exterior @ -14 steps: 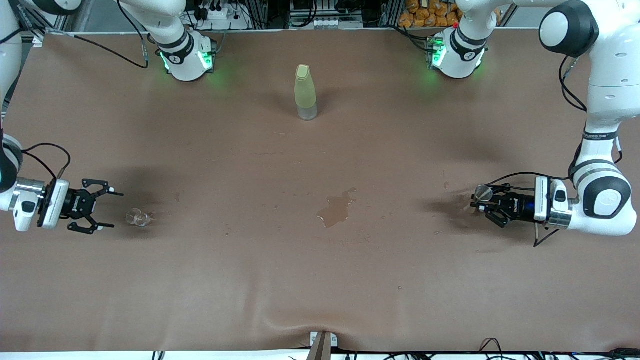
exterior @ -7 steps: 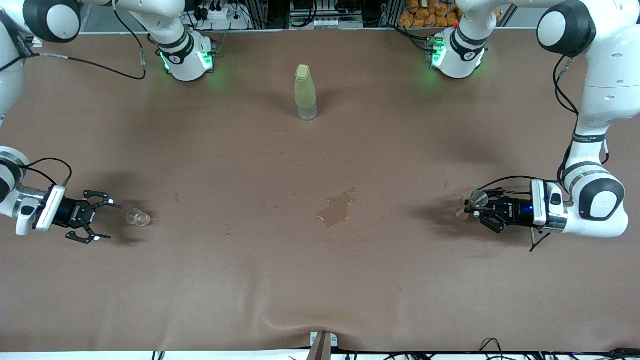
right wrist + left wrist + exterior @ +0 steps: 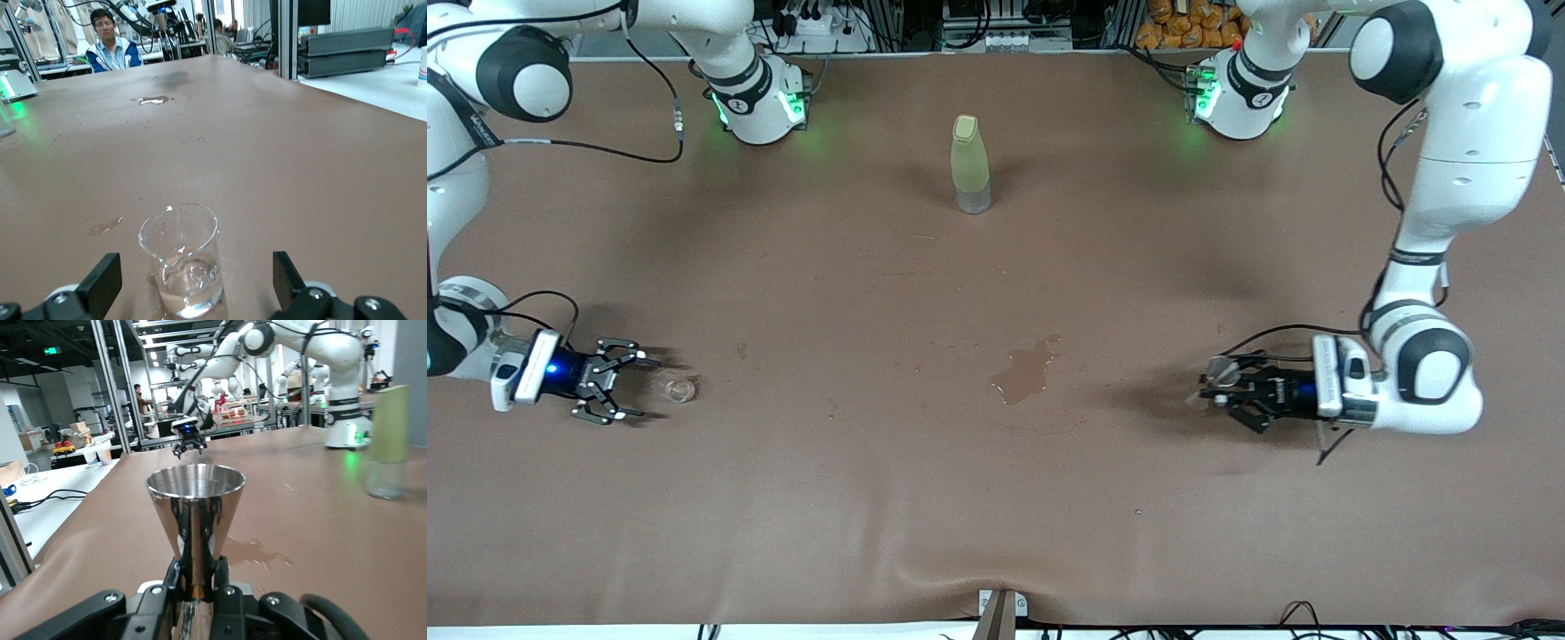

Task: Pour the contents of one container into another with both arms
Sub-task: 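Carry the jigger and the glass toward each other at mid-table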

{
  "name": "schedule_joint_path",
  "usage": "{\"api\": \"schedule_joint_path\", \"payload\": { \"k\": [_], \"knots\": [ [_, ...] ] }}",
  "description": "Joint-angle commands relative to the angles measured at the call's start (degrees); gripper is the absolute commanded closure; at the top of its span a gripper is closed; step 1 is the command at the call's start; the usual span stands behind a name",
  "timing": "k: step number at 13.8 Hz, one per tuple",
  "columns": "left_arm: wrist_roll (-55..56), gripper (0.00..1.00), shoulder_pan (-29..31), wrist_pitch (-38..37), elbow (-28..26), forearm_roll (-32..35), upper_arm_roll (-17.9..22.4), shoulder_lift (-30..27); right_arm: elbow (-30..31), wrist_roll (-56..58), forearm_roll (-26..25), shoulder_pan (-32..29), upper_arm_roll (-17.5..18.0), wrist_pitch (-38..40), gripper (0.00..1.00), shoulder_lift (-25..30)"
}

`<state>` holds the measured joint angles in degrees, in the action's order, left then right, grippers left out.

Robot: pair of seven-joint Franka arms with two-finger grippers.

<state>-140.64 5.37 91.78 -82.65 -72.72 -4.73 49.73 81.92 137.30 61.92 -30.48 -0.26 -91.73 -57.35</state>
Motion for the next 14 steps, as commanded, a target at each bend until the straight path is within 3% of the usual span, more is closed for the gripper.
{"api": "schedule_joint_path", "payload": {
  "k": [1, 4, 5, 8, 11, 14],
  "knots": [
    [4.04, 1.00, -4.57, 3.40, -0.23, -4.17, 0.34, -0.51, -2.20, 1.57, 2.07, 0.59, 0.52, 0.94, 0.00, -2.50],
    [5.46, 1.00, -9.22, 7.79, -0.15, -8.82, 0.33, -0.25, -2.11, 1.74, 2.68, 0.60, 0.52, 1.12, 0.00, -3.03],
    [5.47, 1.00, -10.89, 9.72, -0.15, -10.41, 0.34, -0.16, -2.11, 1.74, 2.68, 0.51, 0.52, 1.12, 0.05, -3.03],
    [5.55, 1.00, -15.90, 16.13, 0.11, -14.11, 0.34, -0.42, -1.94, 1.74, 2.68, 0.51, 0.52, 1.12, 0.28, -3.03],
    [5.64, 1.00, -21.62, 23.25, 0.29, -19.19, 0.34, -0.16, -1.76, 1.74, 2.68, 0.51, 0.52, 1.12, 0.38, -3.03],
    [5.99, 1.00, -25.92, 28.61, 1.96, -21.93, 0.34, 0.02, -1.76, 1.48, 2.60, 0.60, 0.52, 1.82, 0.70, -2.95]
  ]
}}
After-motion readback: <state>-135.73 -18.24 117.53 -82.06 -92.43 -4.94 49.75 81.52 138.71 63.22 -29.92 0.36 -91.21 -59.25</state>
